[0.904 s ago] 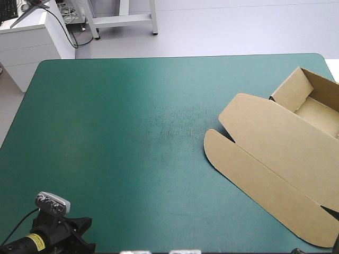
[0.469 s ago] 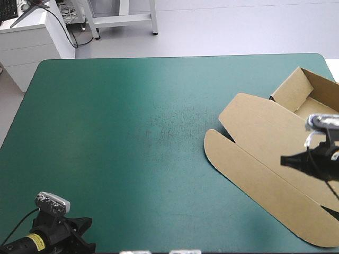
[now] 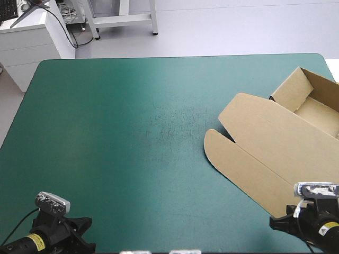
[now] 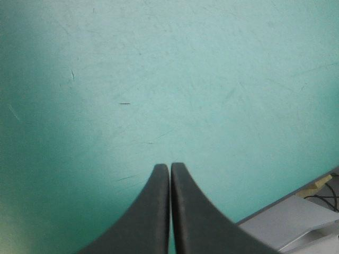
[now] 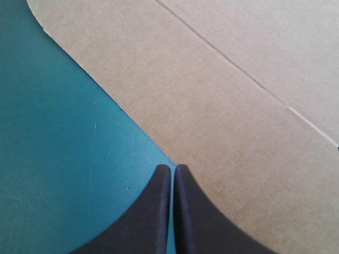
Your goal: Fold the box
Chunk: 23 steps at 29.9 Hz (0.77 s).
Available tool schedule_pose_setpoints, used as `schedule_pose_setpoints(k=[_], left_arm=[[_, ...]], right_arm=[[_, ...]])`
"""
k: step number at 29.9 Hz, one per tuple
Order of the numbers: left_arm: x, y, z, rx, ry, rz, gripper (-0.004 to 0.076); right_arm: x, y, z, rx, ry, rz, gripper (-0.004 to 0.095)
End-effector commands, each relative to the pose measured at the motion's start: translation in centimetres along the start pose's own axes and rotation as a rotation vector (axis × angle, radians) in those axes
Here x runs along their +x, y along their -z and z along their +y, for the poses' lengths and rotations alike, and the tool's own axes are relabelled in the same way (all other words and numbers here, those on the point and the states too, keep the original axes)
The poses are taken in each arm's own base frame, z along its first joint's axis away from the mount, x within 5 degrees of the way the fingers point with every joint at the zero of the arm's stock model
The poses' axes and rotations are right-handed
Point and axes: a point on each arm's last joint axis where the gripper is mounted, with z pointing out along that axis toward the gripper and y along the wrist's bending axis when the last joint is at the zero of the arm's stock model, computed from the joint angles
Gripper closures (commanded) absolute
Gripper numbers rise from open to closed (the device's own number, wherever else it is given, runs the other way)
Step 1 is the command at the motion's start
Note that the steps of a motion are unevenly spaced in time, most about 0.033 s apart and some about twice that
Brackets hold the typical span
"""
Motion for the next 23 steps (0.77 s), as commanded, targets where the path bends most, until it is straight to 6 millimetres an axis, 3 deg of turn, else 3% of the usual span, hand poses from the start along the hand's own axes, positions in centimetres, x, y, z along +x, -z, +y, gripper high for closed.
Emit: schedule_pose_setpoints(k=[1, 8, 23], left_arm=[[-1.0, 0.4, -0.3, 0.02, 0.018, -0.066, 0.0732], [-1.0, 0.4, -0.3, 0.022, 0.019, -0.067, 0.0732], [-1.1, 0.4, -0.3, 0.022, 0.019, -0.072, 0.0732]], right_arm=[[0.8, 0.3, 0.4, -0.028, 0.044, -0.11, 0.0908], [2.5, 1.0, 1.0, -0.065, 0.056, -0.275, 0.0908], [2.8, 1.3, 1.4, -0.104, 0.047, -0.302, 0.0908]])
